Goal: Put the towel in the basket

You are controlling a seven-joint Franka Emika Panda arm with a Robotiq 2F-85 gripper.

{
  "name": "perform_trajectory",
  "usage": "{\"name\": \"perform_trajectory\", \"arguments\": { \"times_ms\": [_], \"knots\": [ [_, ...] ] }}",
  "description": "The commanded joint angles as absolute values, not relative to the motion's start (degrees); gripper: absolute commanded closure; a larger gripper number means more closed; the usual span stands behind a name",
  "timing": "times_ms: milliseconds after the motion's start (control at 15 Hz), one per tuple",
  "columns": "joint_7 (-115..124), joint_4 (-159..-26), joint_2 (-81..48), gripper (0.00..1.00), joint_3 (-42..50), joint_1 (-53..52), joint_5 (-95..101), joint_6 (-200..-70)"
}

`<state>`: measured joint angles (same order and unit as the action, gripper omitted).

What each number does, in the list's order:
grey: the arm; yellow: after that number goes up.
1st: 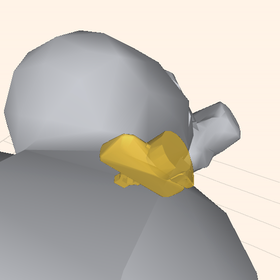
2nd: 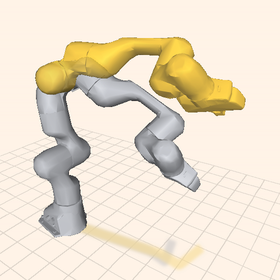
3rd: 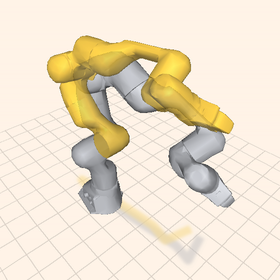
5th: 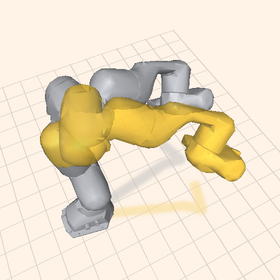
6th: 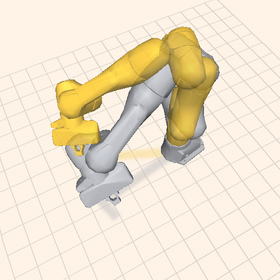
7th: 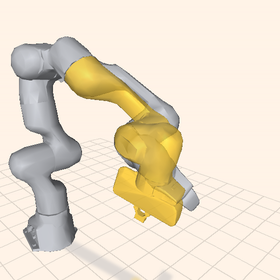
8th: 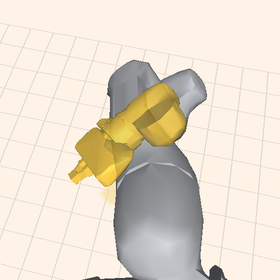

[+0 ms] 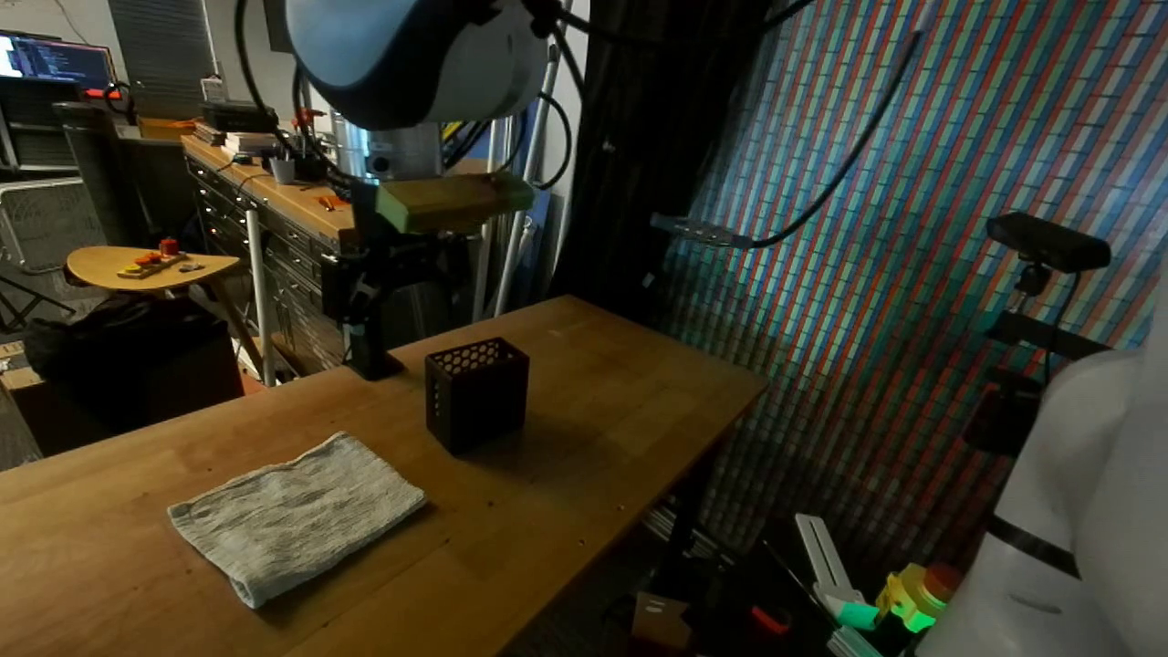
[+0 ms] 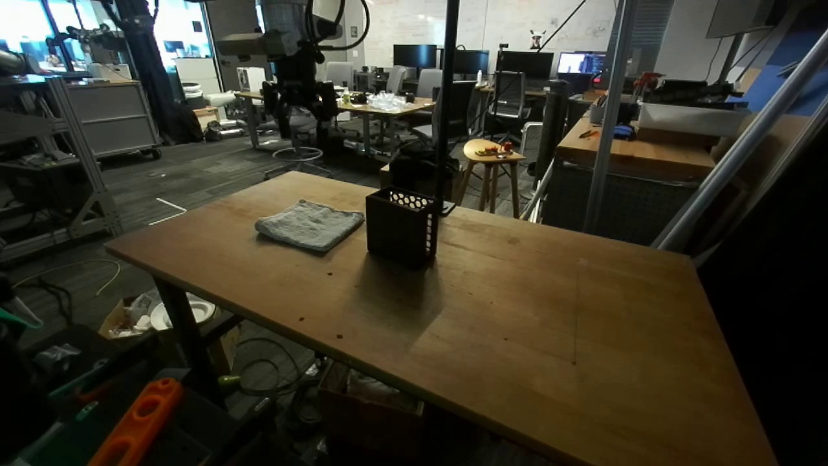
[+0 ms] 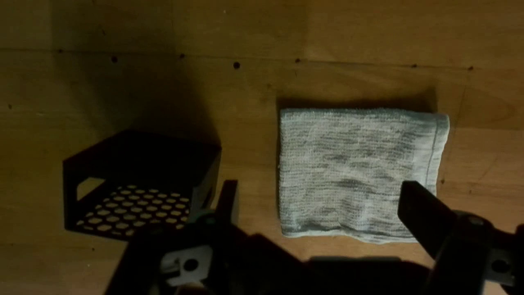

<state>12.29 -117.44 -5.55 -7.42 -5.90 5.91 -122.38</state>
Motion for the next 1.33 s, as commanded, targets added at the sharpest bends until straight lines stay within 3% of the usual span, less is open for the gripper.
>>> {"name": "perform_trajectory", "arguments": {
  "times_ms": [0, 533, 1267],
  "knots": [
    [16.66, -104.86, -15.18, 0.00, -6.96, -8.73, 12.16, -121.76],
    [14.23, -89.80, -31.71, 0.00, -5.70, -12.06, 12.65, -125.06],
    [5.16, -82.54, -44.98, 0.00, -6.05, -11.90, 10.53, -130.51]
  ]
}}
